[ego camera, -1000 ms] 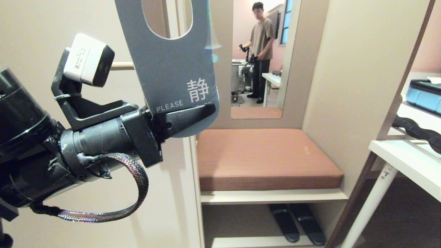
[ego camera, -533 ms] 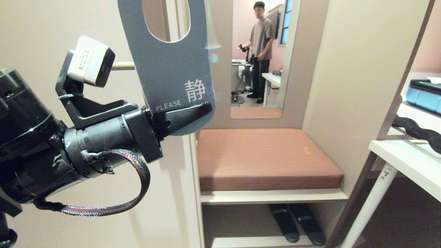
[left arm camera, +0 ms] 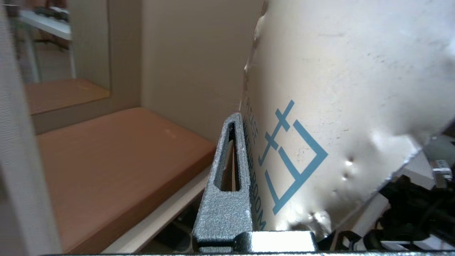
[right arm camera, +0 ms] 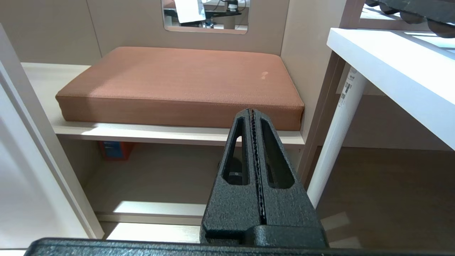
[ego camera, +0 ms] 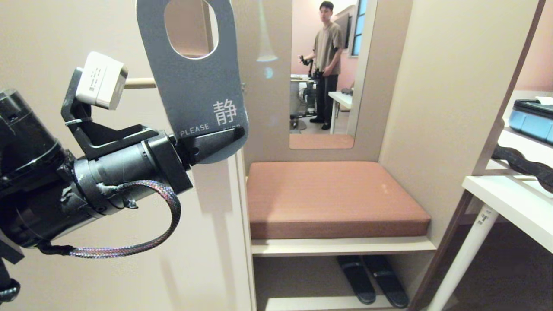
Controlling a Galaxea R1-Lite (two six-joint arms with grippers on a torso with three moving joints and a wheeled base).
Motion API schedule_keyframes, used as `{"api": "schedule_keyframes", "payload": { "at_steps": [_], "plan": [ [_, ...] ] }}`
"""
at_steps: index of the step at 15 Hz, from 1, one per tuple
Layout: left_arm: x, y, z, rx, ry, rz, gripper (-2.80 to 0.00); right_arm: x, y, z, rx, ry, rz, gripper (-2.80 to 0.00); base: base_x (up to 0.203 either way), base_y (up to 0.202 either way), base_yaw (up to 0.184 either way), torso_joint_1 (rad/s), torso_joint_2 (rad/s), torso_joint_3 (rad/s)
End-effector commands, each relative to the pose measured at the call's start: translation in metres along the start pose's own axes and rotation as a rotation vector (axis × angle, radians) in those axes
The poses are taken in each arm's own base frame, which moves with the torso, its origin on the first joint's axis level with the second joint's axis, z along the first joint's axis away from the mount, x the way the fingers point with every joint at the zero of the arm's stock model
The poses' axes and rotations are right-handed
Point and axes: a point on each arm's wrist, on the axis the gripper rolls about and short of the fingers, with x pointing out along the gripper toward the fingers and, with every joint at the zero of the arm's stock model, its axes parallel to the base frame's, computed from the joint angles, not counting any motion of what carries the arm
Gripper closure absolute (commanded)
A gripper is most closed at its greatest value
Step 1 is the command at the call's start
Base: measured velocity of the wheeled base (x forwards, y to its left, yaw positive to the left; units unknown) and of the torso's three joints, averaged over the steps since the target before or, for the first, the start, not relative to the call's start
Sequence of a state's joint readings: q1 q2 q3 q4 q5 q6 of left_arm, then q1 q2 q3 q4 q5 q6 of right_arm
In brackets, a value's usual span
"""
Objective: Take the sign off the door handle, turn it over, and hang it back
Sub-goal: Hang the sign back with the other side facing out
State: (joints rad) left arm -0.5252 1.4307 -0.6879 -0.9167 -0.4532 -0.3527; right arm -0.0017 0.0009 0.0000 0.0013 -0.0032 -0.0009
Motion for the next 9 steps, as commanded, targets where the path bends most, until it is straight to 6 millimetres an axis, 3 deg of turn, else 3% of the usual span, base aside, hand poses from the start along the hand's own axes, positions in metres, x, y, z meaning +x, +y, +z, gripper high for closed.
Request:
{"api": "schedule_keyframes", "payload": {
  "at_steps": [1, 9],
  "plan": [
    [-0.009, 0.002, 0.002, 0.008, -0.012, 0.022, 0.00, 0.000, 0.000, 0.000, -0.001, -0.001, 0.000, 0.00, 0.000, 0.000, 0.000, 0.000, 0.00, 0.000],
    [-0.062, 0.029, 0.006, 0.035, -0.062, 0.259, 0.00, 0.000, 0.000, 0.000, -0.001, -0.001, 0.000, 0.00, 0.000, 0.000, 0.000, 0.000, 0.00, 0.000]
  ]
}}
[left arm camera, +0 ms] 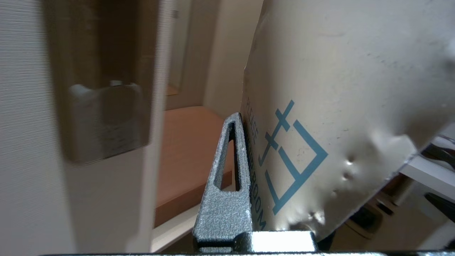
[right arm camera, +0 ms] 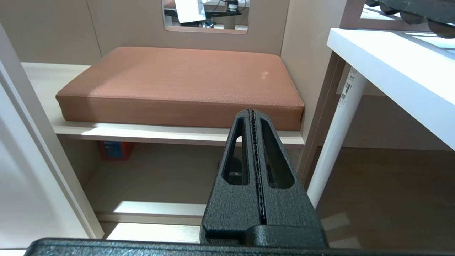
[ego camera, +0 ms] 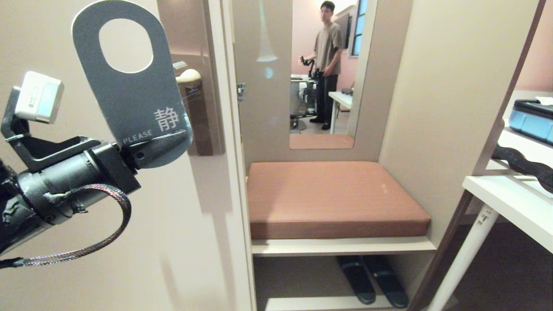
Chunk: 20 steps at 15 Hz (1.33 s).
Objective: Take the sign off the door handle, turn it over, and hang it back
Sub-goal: Hang the sign back with the other side facing out
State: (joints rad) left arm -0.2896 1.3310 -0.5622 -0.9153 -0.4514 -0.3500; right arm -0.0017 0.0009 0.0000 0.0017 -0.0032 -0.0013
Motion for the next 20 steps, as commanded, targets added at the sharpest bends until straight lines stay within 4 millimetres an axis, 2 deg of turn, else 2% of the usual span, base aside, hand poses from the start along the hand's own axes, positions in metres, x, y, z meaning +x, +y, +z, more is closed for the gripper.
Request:
{"api": "schedule_keyframes", "payload": {
  "at_steps": [1, 11, 20],
  "plan": [
    [-0.012, 0.005, 0.004, 0.011, -0.026, 0.044, 0.00, 0.000, 0.000, 0.000, 0.000, -0.001, 0.000, 0.00, 0.000, 0.000, 0.000, 0.000, 0.00, 0.000],
    [-0.039, 0.035, -0.004, 0.115, -0.010, 0.254, 0.00, 0.000, 0.000, 0.000, 0.000, -0.001, 0.000, 0.00, 0.000, 0.000, 0.000, 0.000, 0.00, 0.000],
    [-0.050, 0.065, -0.005, 0.101, -0.007, 0.416, 0.00, 0.000, 0.000, 0.000, 0.000, -0.001, 0.000, 0.00, 0.000, 0.000, 0.000, 0.000, 0.00, 0.000]
  ]
}}
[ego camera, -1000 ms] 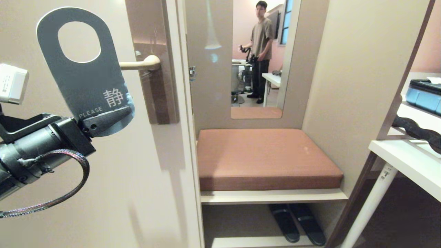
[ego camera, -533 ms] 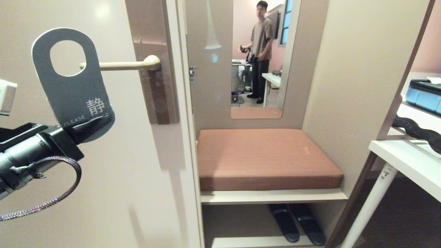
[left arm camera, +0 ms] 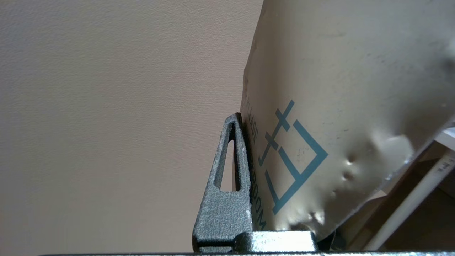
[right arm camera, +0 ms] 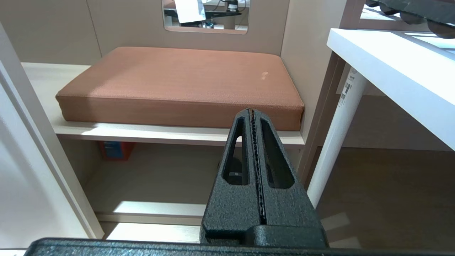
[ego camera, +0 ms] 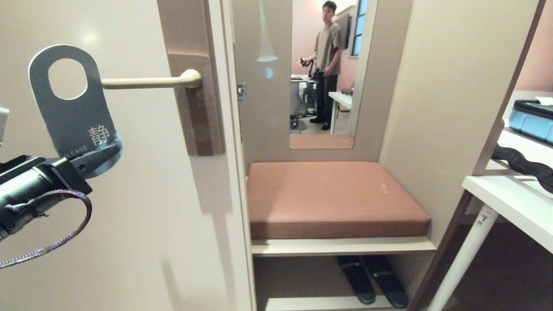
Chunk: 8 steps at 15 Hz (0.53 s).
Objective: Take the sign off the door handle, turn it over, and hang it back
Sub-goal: Hang the sign back with the other side facing out
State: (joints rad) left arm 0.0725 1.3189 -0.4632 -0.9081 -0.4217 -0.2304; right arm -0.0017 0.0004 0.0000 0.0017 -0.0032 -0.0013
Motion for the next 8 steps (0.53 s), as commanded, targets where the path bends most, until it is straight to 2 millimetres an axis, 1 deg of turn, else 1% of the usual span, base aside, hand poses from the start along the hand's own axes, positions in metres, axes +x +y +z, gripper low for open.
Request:
{"api": "schedule_keyframes", "payload": {
  "at_steps": [1, 3, 8],
  "plan": [
    [0.006, 0.009, -0.005, 0.000, 0.021, 0.028, 0.00, 0.000, 0.000, 0.000, 0.000, -0.001, 0.000, 0.00, 0.000, 0.000, 0.000, 0.000, 0.00, 0.000],
    [0.010, 0.017, -0.009, 0.011, 0.038, 0.050, 0.00, 0.000, 0.000, 0.000, 0.000, -0.001, 0.000, 0.00, 0.000, 0.000, 0.000, 0.000, 0.00, 0.000],
    [0.015, 0.021, -0.013, 0.001, 0.058, 0.058, 0.00, 0.000, 0.000, 0.000, 0.000, -0.001, 0.000, 0.00, 0.000, 0.000, 0.000, 0.000, 0.00, 0.000]
  ]
}}
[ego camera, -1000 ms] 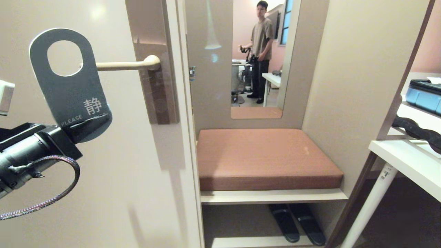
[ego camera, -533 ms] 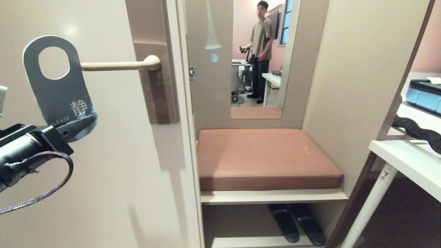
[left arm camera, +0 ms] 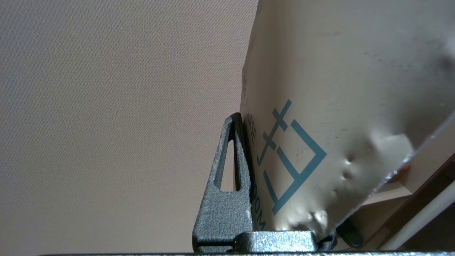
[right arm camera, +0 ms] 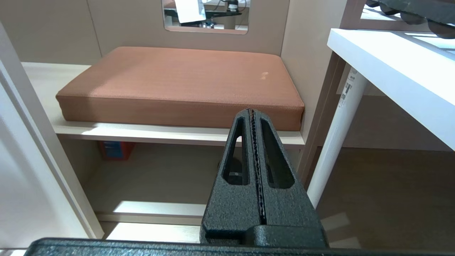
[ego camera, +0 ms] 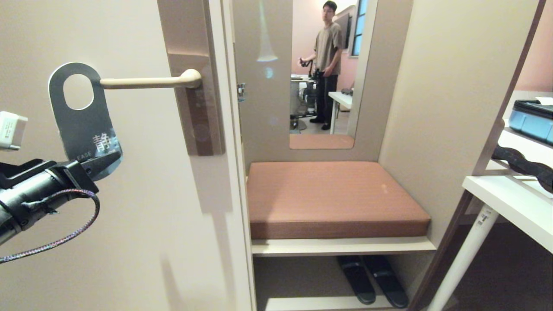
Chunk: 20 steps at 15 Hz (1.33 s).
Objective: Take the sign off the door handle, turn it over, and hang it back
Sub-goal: Hang the sign back with the other side facing out
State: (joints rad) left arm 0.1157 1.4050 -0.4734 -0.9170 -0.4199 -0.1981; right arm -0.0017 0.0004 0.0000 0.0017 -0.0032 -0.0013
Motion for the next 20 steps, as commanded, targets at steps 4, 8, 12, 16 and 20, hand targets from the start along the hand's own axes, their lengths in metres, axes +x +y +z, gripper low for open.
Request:
{"api": "schedule_keyframes", "payload": {
  "at_steps": [4, 8, 12, 16, 20],
  "plan": [
    [0.010, 0.013, 0.004, 0.001, -0.013, 0.032, 0.00, 0.000, 0.000, 0.000, 0.000, -0.001, 0.000, 0.00, 0.000, 0.000, 0.000, 0.000, 0.00, 0.000],
    [0.016, 0.024, 0.015, 0.006, -0.047, 0.061, 0.00, 0.000, 0.000, 0.000, 0.000, -0.001, 0.000, 0.00, 0.000, 0.000, 0.000, 0.000, 0.00, 0.000],
    [0.017, 0.024, 0.015, 0.008, -0.045, 0.057, 0.00, 0.000, 0.000, 0.000, 0.000, -0.001, 0.000, 0.00, 0.000, 0.000, 0.000, 0.000, 0.00, 0.000],
    [0.018, 0.023, 0.014, 0.005, -0.040, 0.052, 0.00, 0.000, 0.000, 0.000, 0.000, -0.001, 0.000, 0.00, 0.000, 0.000, 0.000, 0.000, 0.00, 0.000],
    [0.023, 0.019, 0.010, 0.003, -0.029, 0.026, 0.00, 0.000, 0.000, 0.000, 0.000, -0.001, 0.000, 0.00, 0.000, 0.000, 0.000, 0.000, 0.00, 0.000]
  ]
}}
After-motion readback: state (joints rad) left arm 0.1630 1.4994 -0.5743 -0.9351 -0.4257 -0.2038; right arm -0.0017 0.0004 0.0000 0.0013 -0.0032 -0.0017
